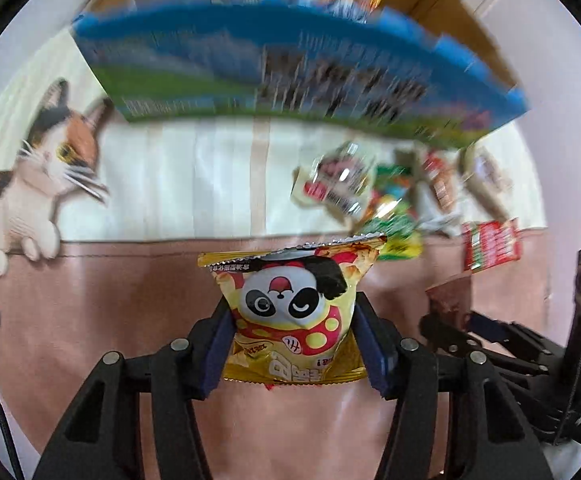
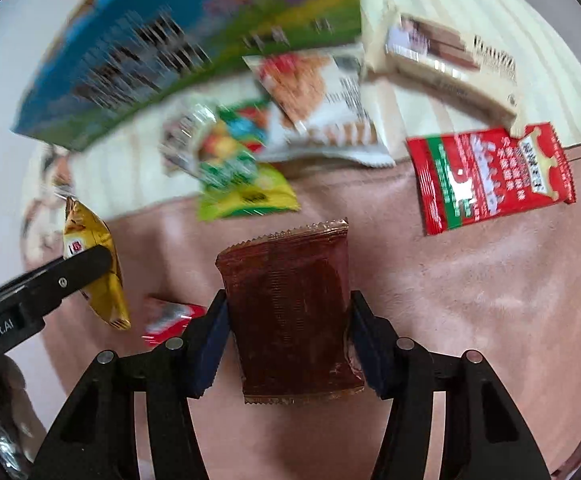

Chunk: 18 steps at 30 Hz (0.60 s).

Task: Organize snacks
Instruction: 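Carry both packets into the box and open both tools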

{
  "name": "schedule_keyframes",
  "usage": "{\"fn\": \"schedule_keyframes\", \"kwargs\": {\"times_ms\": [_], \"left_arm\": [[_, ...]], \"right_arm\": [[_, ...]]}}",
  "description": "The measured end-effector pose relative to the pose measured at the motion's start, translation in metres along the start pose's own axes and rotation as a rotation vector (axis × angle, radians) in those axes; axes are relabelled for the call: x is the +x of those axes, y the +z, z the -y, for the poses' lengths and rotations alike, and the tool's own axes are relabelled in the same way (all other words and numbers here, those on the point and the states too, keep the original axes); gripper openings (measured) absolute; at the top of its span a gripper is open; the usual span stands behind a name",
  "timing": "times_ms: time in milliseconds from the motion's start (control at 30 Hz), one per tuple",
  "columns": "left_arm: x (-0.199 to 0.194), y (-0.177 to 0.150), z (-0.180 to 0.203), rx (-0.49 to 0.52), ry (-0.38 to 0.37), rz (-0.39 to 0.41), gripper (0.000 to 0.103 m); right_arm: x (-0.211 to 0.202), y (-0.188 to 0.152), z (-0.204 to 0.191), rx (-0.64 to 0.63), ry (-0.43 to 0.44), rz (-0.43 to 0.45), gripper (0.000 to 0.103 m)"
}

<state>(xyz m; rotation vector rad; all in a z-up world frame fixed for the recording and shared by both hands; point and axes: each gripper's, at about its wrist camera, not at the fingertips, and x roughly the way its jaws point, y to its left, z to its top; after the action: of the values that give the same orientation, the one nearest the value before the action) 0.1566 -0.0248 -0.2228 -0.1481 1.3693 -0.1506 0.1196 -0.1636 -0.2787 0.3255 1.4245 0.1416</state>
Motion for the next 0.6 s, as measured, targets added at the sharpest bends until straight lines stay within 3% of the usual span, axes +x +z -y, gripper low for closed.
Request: {"fn": "schedule_keyframes", "kwargs": {"times_ms": [200, 333, 467, 600], "left_arm": [[-0.091, 0.042, 0.008, 0.008, -0.09, 0.163, 0.054], [-0.131, 0.086, 0.016, 0.026, -0.134, 0.228, 0.054], [-0.151, 0.143, 0.01, 0.04, -0.078, 0.254, 0.054], [-0.133, 0.2, -0.001, 0.031, -0.014, 0.225, 0.054]], "right_arm": [[-0.071, 0.023, -0.03, -0.007, 0.103, 0.131, 0.06], [-0.127, 0.065, -0.046, -0.002, 0.179, 0.215, 0.06], [-0.167, 0.124, -0.048, -0.029, 0.165, 0.302, 0.06], [-0.157, 0.202, -0.046, -0.016, 0.128, 0.318, 0.06]]}}
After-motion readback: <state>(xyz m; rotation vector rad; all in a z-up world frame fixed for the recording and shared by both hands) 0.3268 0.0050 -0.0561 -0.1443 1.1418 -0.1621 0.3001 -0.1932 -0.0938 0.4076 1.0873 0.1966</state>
